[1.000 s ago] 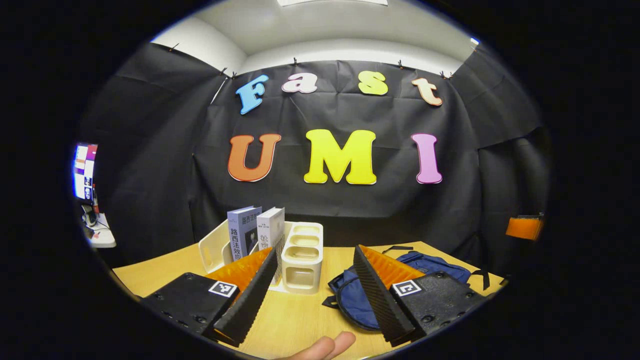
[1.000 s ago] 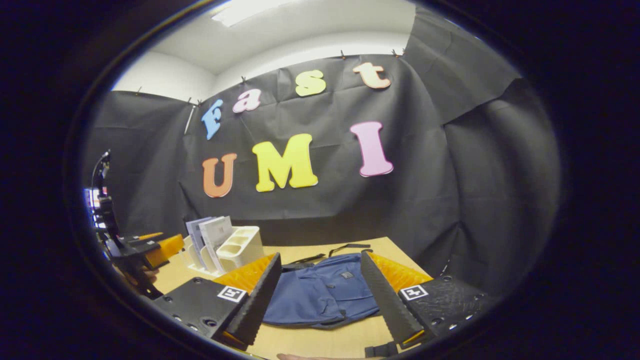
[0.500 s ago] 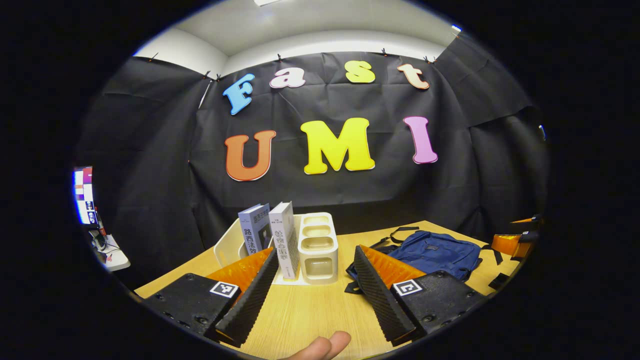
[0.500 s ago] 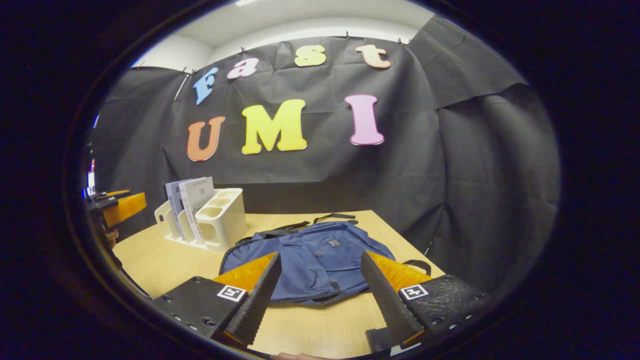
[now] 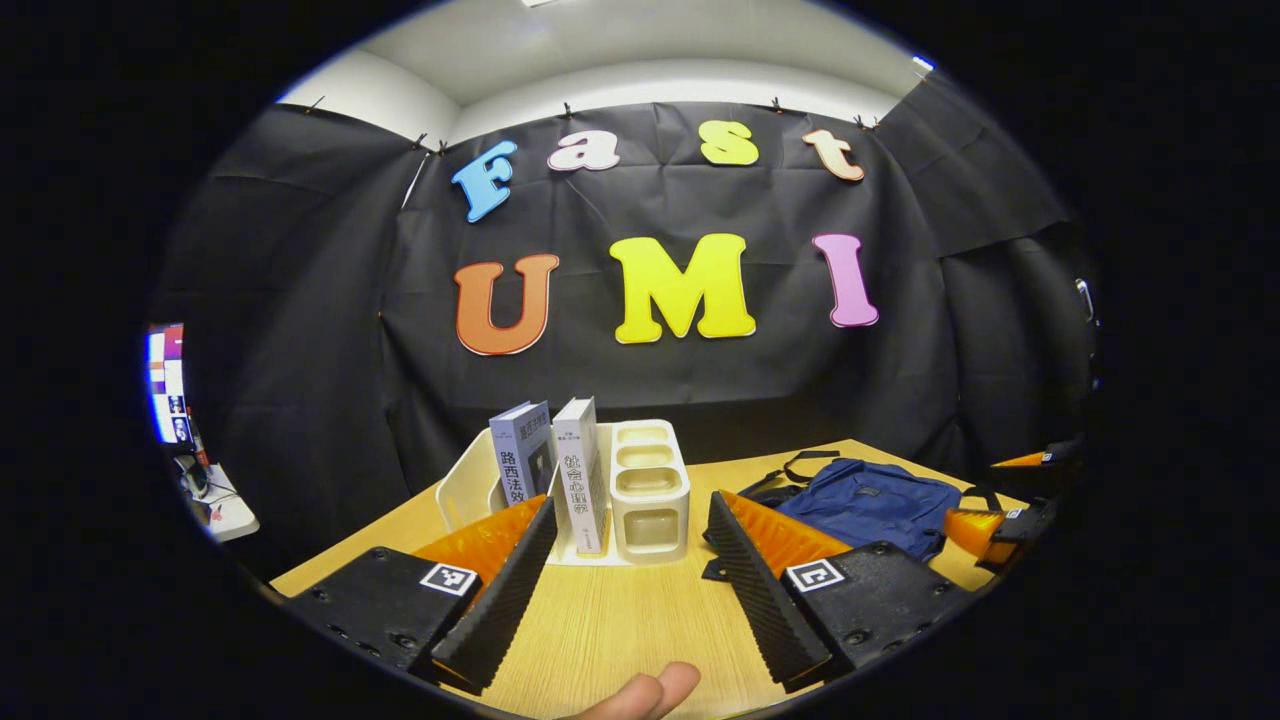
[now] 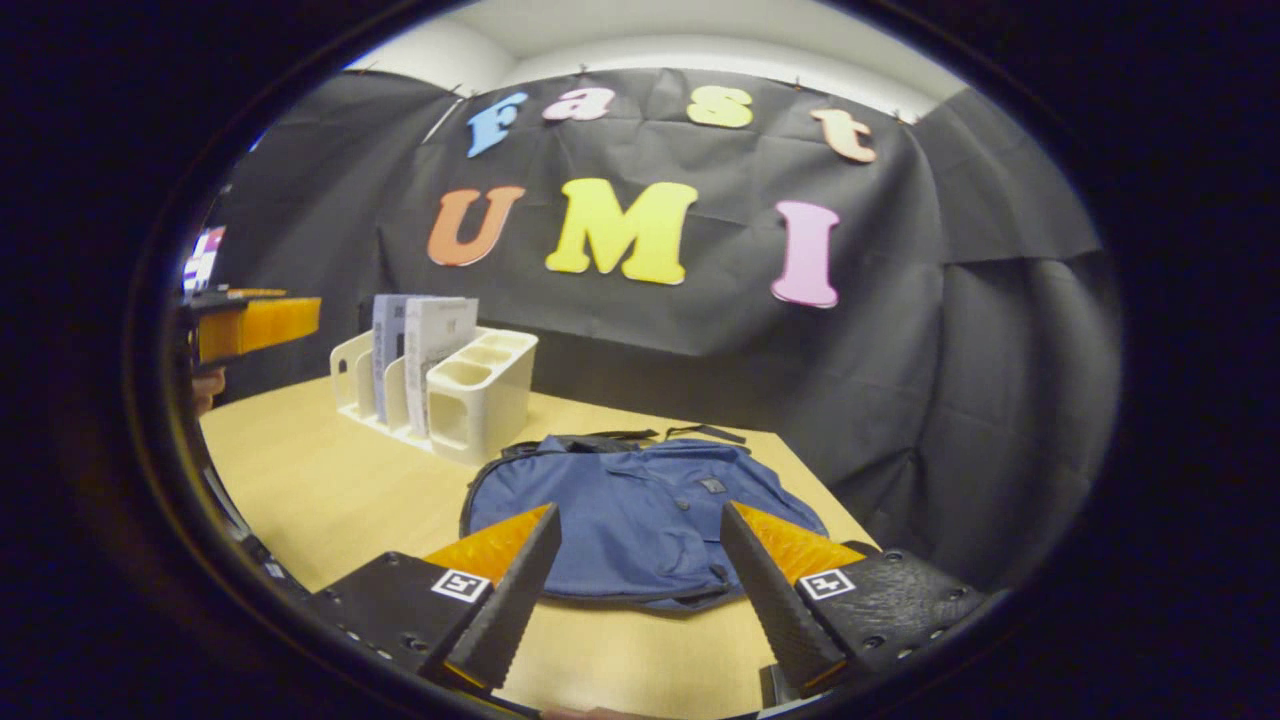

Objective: Open the schoolbag, grab two books from the bookshelf and put them into the schoolbag.

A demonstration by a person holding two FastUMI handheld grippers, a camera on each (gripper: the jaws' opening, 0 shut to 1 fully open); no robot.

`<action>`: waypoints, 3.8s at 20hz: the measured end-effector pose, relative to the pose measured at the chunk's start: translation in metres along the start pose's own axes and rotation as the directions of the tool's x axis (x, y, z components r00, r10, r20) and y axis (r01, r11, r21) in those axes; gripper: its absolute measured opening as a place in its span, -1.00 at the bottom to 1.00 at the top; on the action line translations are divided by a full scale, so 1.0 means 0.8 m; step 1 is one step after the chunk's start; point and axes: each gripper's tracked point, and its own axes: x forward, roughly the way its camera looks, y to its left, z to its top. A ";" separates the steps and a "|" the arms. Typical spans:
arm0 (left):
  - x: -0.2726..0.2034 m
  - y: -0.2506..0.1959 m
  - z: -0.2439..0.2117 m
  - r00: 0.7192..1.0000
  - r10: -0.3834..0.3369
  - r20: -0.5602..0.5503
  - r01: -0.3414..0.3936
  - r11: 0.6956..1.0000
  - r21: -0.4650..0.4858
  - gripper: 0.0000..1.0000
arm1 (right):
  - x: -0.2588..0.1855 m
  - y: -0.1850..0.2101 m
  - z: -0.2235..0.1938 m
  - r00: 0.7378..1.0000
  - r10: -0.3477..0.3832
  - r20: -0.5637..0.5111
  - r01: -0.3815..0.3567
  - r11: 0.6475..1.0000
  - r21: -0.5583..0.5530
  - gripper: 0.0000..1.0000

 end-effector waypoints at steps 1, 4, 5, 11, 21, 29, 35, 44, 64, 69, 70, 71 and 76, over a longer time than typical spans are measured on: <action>0.000 0.007 -0.002 1.000 0.005 -0.005 -0.005 1.000 -0.009 0.92 | 0.008 0.021 -0.002 1.000 0.019 -0.006 -0.019 0.999 -0.037 0.93; 0.000 0.018 -0.007 1.000 0.001 -0.018 -0.001 1.000 -0.024 0.92 | 0.031 0.089 -0.016 0.996 0.086 -0.039 -0.089 0.989 -0.117 0.96; -0.001 0.023 -0.006 1.000 0.005 -0.016 -0.005 1.000 -0.018 0.92 | 0.042 0.110 -0.025 0.992 0.106 -0.064 -0.113 0.985 -0.133 0.92; 0.016 0.062 -0.013 0.997 0.075 -0.026 -0.075 0.997 -0.006 0.92 | 0.097 0.173 -0.069 0.962 0.129 -0.240 -0.184 0.957 -0.223 0.87; 0.030 0.082 -0.032 0.994 0.087 -0.062 -0.089 0.996 -0.027 0.92 | 0.131 0.151 -0.085 0.946 0.075 -0.317 -0.154 0.960 -0.233 0.62; 0.031 0.099 -0.035 0.994 0.092 -0.065 -0.094 0.995 -0.023 0.92 | 0.143 0.128 -0.083 0.937 0.014 -0.349 -0.100 0.968 -0.229 0.17; 0.032 0.095 -0.036 0.995 0.072 -0.067 -0.075 0.996 -0.040 0.92 | 0.139 0.112 -0.043 0.952 0.012 -0.307 -0.073 0.979 -0.188 -0.03; 0.047 0.089 -0.049 0.995 0.058 -0.082 -0.063 0.997 -0.055 0.92 | 0.142 0.106 -0.028 0.956 0.145 -0.254 -0.160 0.986 -0.037 -1.00; 0.136 0.100 0.017 0.991 0.117 -0.068 -0.120 0.992 -0.046 0.92 | 0.107 -0.162 0.155 0.995 0.038 0.091 -0.055 0.980 0.191 -0.99; 0.211 0.105 0.055 0.989 0.127 -0.078 -0.122 0.990 0.069 0.91 | 0.120 -0.186 0.181 0.993 0.031 0.115 -0.052 0.981 0.186 -1.00; 0.226 0.103 0.062 0.989 0.129 -0.074 -0.120 0.987 0.109 0.90 | 0.122 -0.188 0.186 0.992 0.033 0.120 -0.055 0.982 0.183 -1.00; 0.242 0.097 0.070 0.990 0.125 -0.068 -0.113 0.982 0.151 0.91 | 0.124 -0.191 0.190 0.992 0.032 0.125 -0.054 0.983 0.176 -1.00; 0.326 0.082 0.075 0.981 0.058 -0.183 -0.048 0.997 0.060 0.86 | 0.130 -0.200 0.193 0.983 0.133 0.127 -0.161 0.955 0.249 -1.00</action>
